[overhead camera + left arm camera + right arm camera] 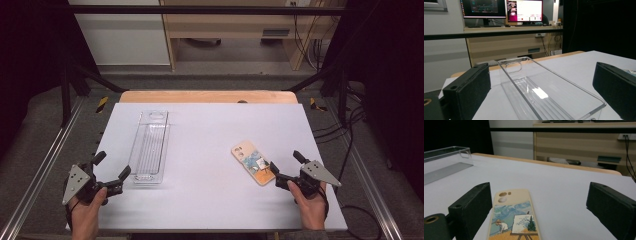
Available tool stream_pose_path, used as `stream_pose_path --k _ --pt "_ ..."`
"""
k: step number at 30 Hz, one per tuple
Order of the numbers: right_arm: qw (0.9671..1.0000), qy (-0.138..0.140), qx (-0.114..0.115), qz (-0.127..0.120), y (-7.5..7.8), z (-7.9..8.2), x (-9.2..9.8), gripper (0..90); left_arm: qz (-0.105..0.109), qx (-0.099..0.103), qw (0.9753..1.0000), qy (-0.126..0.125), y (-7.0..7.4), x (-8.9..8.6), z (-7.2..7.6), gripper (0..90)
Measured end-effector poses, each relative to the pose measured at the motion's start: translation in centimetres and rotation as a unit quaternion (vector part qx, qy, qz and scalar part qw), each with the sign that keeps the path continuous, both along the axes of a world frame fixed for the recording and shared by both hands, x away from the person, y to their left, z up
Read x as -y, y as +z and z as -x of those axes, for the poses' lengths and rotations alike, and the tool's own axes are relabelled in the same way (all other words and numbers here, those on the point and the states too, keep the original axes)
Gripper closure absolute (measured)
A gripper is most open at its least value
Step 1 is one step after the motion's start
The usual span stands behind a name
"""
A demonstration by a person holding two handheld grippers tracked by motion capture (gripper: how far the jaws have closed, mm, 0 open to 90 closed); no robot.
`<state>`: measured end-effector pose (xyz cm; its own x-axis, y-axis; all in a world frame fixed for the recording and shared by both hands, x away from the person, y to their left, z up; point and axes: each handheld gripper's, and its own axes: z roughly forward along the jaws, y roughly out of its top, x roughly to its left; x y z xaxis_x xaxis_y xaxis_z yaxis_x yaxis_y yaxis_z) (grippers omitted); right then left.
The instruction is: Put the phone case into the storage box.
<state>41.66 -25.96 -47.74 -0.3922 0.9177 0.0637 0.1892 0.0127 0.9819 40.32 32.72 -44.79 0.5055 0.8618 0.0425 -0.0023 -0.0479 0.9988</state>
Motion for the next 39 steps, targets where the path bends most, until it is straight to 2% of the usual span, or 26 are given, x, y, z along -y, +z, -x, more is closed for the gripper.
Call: stream_pose_path --k 3,4,5,7,12,15,17,21,25,26,27,36,38,39 --pt "0.9997 -0.010 -0.020 0.005 0.1 -0.1 -0.1 6.1 0.001 -0.001 1.0000 -0.001 -0.1 0.0 0.0 1.5" --pt "0.9997 -0.010 -0.020 0.005 0.1 -0.1 -0.1 6.1 0.002 -0.001 1.0000 -0.001 -0.1 0.1 0.0 1.5" --pt "0.9990 -0.019 -0.040 0.009 0.2 -0.1 -0.1 6.1 0.002 -0.001 1.0000 -0.001 -0.1 0.1 0.0 1.5" --pt "0.9978 -0.021 -0.060 0.017 0.4 -0.1 0.0 6.2 0.003 -0.002 1.0000 -0.001 -0.1 0.1 0.0 1.5" --pt "0.9947 0.000 -0.100 0.025 0.5 0.1 0.3 5.4 0.003 -0.004 1.0000 -0.005 -0.2 0.2 -0.1 1.6" --pt "0.9903 0.011 -0.132 0.043 0.3 0.3 0.4 4.4 0.005 -0.004 1.0000 -0.006 -0.2 0.1 -0.1 1.7" --pt "0.9889 0.016 -0.138 0.054 0.2 0.5 0.3 4.6 0.006 -0.005 1.0000 -0.006 -0.2 0.1 -0.1 1.7" --pt "0.9876 0.020 -0.144 0.058 0.3 0.7 0.0 4.3 0.007 -0.006 0.9999 -0.007 -0.3 0.0 -0.2 1.8" --pt "0.9841 0.029 -0.158 0.076 0.1 0.8 -0.6 4.7 0.005 -0.005 0.9999 -0.007 -0.2 0.1 -0.1 1.9" --pt "0.9841 0.029 -0.158 0.076 0.1 0.8 -0.6 4.7 0.007 -0.006 0.9999 -0.008 -0.3 0.1 -0.1 1.9" --pt "0.9819 0.035 -0.165 0.086 -0.1 0.7 -0.9 5.0 0.007 -0.006 0.9999 -0.009 -0.3 0.1 -0.1 1.9" --pt "0.9764 0.042 -0.189 0.096 0.1 -0.6 -1.9 5.8 0.012 -0.007 0.9998 -0.011 -0.3 0.2 -0.1 2.0" --pt "0.9738 0.045 -0.194 0.110 0.2 -0.9 -2.3 5.9 0.015 -0.007 0.9998 -0.010 -0.3 0.0 -0.1 2.0" --pt "0.9710 0.045 -0.200 0.123 0.4 -1.3 -2.6 6.8 0.014 -0.007 0.9998 -0.009 -0.3 0.0 0.0 2.0"
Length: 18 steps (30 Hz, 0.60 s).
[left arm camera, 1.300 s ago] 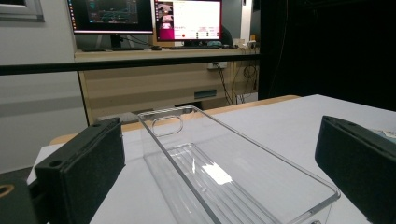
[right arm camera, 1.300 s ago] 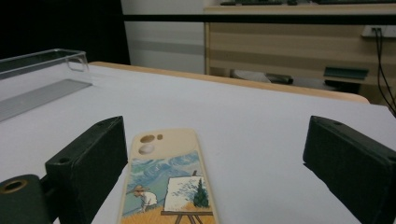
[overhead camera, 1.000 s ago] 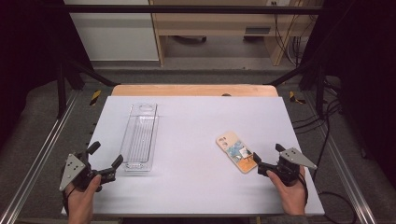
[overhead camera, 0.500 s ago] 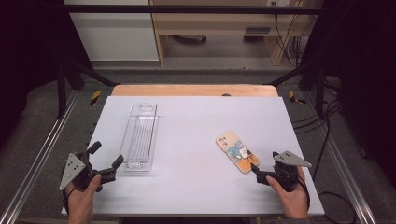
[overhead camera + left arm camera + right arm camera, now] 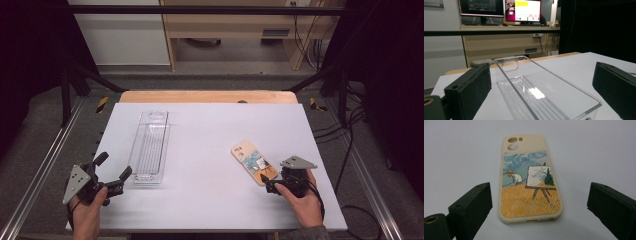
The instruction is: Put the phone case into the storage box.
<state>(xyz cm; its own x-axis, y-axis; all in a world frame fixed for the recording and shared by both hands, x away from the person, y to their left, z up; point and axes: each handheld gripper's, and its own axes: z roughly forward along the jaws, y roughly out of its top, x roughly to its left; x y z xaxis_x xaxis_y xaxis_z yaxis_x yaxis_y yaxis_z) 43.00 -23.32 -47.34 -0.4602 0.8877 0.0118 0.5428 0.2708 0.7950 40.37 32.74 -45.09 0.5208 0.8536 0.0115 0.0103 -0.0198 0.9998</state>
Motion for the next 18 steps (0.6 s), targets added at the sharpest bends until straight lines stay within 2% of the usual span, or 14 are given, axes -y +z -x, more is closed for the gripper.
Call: stream_pose_path --k 2,5,8,9,11,13,18 --pt "1.0000 -0.001 -0.003 0.003 0.1 -0.2 -0.1 7.6 0.001 0.000 1.0000 0.000 0.0 0.0 0.1 2.1" --pt "0.9997 0.002 -0.016 0.020 0.5 -1.2 -0.5 7.9 0.005 0.000 1.0000 0.001 0.0 -0.1 0.0 2.1" --pt "0.9995 0.006 -0.025 0.019 0.9 -1.8 -0.6 7.9 0.004 0.000 1.0000 0.000 0.0 -0.1 0.0 2.1" --pt "0.9989 0.012 -0.034 0.031 1.3 -2.3 -0.6 7.8 0.003 0.000 1.0000 -0.001 0.0 0.0 0.0 2.1" --pt "0.9985 0.014 -0.037 0.038 1.5 -2.6 -0.6 7.8 0.002 0.000 1.0000 -0.001 0.0 0.0 0.0 2.1" --pt "0.9973 0.017 -0.049 0.052 2.0 -3.5 -0.6 7.7 0.003 0.000 1.0000 -0.001 0.0 0.0 0.0 2.1" --pt "0.9956 0.018 -0.064 0.066 2.4 -4.8 -0.7 7.6 0.003 -0.001 1.0000 0.000 0.0 -0.1 0.0 2.2"
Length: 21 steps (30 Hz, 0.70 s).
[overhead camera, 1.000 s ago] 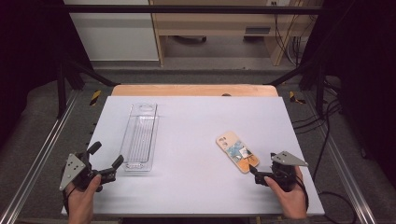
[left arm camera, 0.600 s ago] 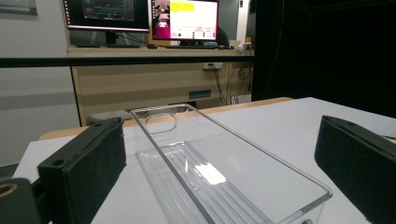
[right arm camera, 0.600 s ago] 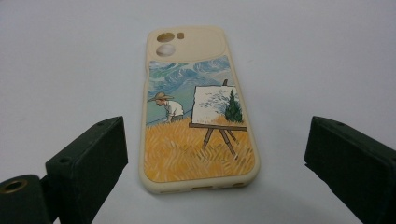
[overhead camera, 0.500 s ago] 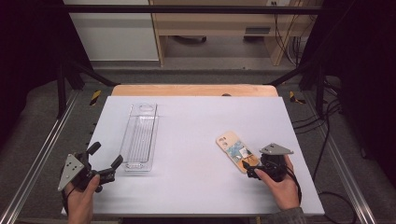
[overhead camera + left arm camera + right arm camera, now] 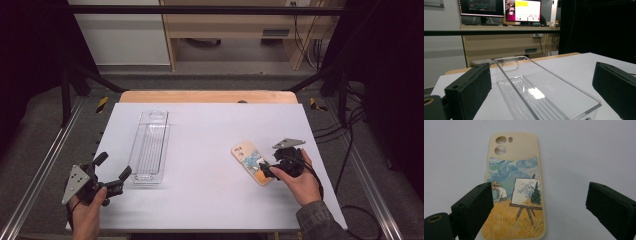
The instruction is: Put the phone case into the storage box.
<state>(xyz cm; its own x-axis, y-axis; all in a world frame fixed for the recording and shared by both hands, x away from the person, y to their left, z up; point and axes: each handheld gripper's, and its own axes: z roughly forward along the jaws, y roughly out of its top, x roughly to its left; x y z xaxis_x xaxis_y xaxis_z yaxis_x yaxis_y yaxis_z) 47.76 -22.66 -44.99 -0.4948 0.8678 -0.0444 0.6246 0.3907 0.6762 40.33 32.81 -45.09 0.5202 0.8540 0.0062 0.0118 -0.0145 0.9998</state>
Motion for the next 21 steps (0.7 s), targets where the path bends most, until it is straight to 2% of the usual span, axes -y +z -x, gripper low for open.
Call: stream_pose_path --k 4,11,14,18,21 --pt "1.0000 -0.006 -0.004 0.001 0.4 -0.9 0.0 8.3 0.002 0.000 1.0000 0.000 0.0 0.0 0.0 2.3" --pt "0.9994 -0.008 -0.027 0.021 0.2 -3.0 0.1 10.6 0.001 0.000 1.0000 0.000 0.0 0.0 0.0 2.4" --pt "0.9992 -0.015 -0.026 0.025 0.2 -3.9 0.3 15.1 0.001 -0.001 1.0000 0.002 0.0 -0.1 -0.1 2.4" --pt "0.9987 -0.035 -0.011 0.034 0.2 -4.8 0.7 22.1 0.002 0.000 1.0000 0.002 0.0 0.0 -0.1 2.4" --pt "0.9978 -0.053 -0.002 0.039 -0.1 -5.5 1.0 33.4 0.003 -0.001 1.0000 0.001 0.0 0.0 -0.1 2.5"
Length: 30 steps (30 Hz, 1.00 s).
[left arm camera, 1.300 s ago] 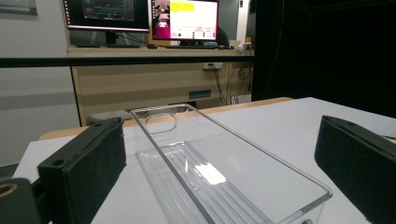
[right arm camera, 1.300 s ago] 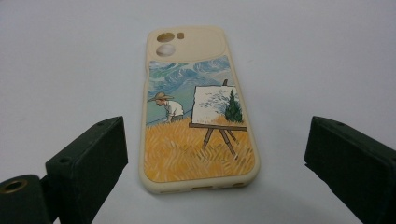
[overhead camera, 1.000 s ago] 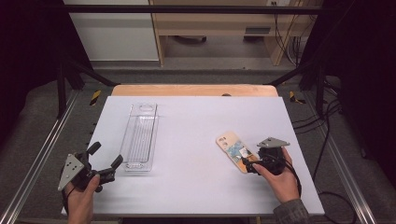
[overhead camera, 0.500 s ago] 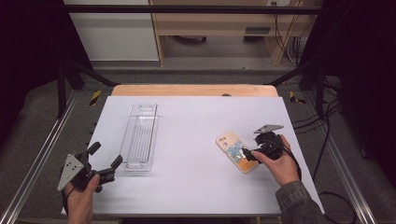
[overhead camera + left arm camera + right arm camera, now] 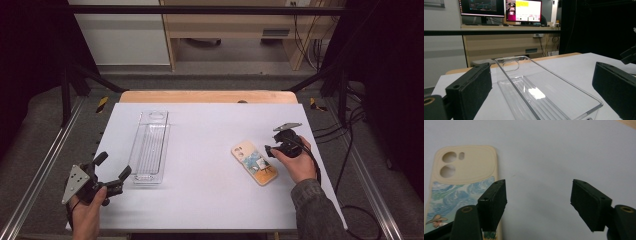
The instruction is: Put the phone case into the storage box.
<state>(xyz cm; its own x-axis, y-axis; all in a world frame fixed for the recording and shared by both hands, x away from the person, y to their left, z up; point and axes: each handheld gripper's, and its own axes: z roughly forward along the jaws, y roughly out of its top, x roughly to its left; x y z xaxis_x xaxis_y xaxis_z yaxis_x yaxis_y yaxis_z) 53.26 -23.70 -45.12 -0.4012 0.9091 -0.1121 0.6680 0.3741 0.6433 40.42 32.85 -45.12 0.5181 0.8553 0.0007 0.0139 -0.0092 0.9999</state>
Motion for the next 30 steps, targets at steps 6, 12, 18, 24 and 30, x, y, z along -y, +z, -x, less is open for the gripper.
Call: stream_pose_path --k 6,12,18,24,30 --pt "0.9997 -0.006 0.006 0.023 -0.6 -0.6 -0.2 59.3 -0.001 0.000 1.0000 0.002 0.0 -0.1 -0.1 2.6" --pt "0.9996 -0.003 0.007 0.026 -1.1 -1.1 -0.5 75.0 -0.002 0.000 1.0000 0.004 -0.1 -0.1 -0.1 2.9" --pt "0.9999 0.013 0.001 0.005 -1.6 -1.4 -1.1 88.5 -0.003 -0.001 1.0000 0.001 -0.1 0.0 -0.2 3.0" --pt "0.9994 0.025 -0.023 -0.005 -2.3 -1.6 -1.6 90.0 -0.003 -0.002 1.0000 0.003 -0.1 0.0 -0.2 3.1" --pt "0.9978 0.046 -0.044 -0.017 -2.7 -1.4 -2.0 90.0 -0.003 -0.003 1.0000 0.004 -0.1 0.0 -0.2 3.1"
